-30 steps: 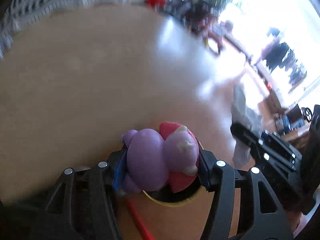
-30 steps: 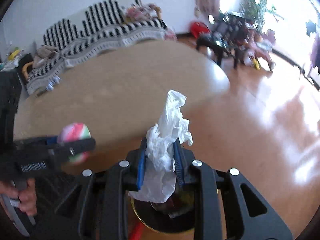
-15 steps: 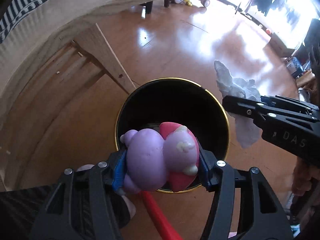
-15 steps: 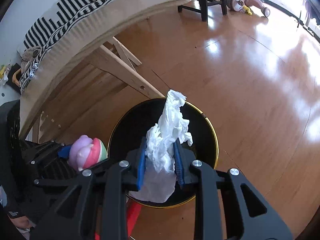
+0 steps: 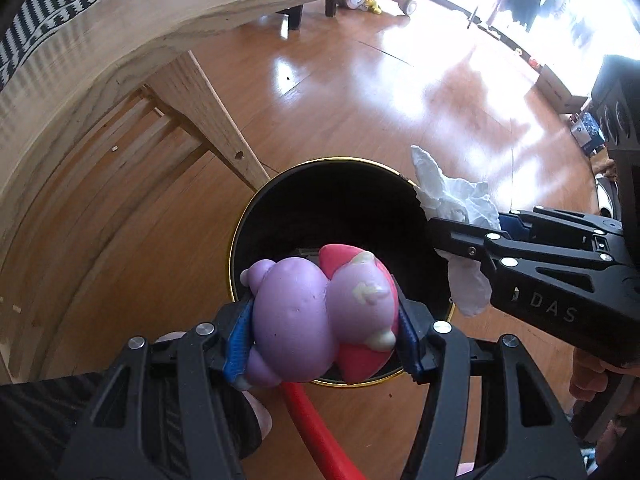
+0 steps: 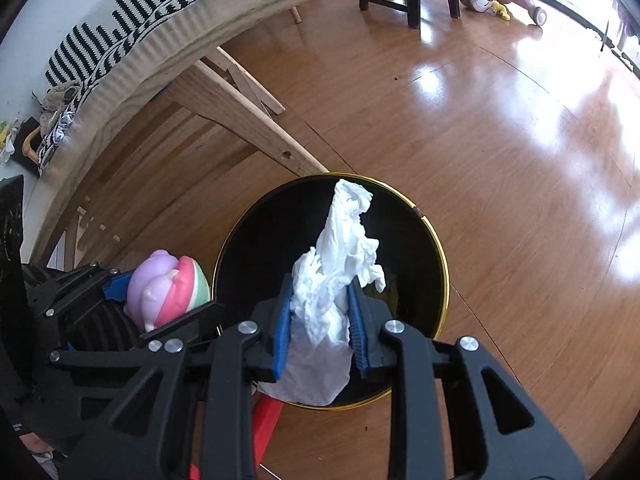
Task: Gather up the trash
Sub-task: 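Carry the pink toy and white tissue to the black bin and open both tools, then move both open tools back over the table toward the remaining items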
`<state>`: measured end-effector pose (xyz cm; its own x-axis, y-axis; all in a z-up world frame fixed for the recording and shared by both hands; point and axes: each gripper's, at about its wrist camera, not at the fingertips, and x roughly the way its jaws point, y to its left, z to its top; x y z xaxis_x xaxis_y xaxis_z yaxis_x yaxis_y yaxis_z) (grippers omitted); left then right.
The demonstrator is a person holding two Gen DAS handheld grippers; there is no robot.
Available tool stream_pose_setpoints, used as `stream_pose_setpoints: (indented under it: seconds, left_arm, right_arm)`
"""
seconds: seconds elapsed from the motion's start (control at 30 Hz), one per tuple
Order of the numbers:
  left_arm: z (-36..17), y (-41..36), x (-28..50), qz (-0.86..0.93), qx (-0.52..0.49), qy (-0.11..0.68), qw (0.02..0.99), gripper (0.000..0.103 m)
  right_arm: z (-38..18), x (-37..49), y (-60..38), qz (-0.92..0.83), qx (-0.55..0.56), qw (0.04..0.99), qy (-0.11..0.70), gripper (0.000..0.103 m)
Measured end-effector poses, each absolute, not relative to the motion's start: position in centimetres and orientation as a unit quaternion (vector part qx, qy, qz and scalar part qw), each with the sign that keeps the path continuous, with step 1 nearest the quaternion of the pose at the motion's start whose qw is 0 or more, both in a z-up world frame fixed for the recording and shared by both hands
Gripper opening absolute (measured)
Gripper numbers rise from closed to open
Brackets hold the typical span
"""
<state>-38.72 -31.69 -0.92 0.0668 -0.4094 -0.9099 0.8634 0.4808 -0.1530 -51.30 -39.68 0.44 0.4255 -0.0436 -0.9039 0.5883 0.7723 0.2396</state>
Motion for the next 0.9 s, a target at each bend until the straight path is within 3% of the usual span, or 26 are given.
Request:
stream_pose_setpoints:
  seconds: [0.67, 0.7, 0.73, 0.8, 0.83, 0.9]
  left_arm:
    - [-0.8, -31.5, -38.6, -0.462, 0.222, 0.509, 0.692, 0.063]
    - [-1.0, -31.5, -38.7, -0.458, 0.226, 0.511, 0.692, 0.066]
    - [-1.2, -31.6, -38.7, -0.454, 0.230, 0.513, 0.692, 0.068]
    - [-1.2, -31.6, -38.6, -0.445, 0.229, 0.509, 0.700, 0.090]
    - [-1.1, -31.4, -38.5, -0.445, 0.219, 0.508, 0.704, 0.096]
    - [-0.9, -31.0, -38.3, -0.452, 0.197, 0.511, 0.704, 0.097]
  right_arm:
    - [0.4, -51.7, -40.6, -0.202, 0.310, 0.793, 0.484, 0.028]
    - [0.5, -51.9, -40.9, -0.203, 0.322, 0.792, 0.477, 0.036]
    - [0.6, -52.1, -41.3, -0.211, 0.331, 0.787, 0.476, 0.059]
    - [0.9, -52.4, -41.9, -0.225, 0.347, 0.780, 0.470, 0.088]
    - [1.3, -52.7, -42.3, -0.231, 0.349, 0.782, 0.463, 0.090]
    - [1.9, -53.0, -42.7, -0.239, 0.346, 0.785, 0.455, 0.095]
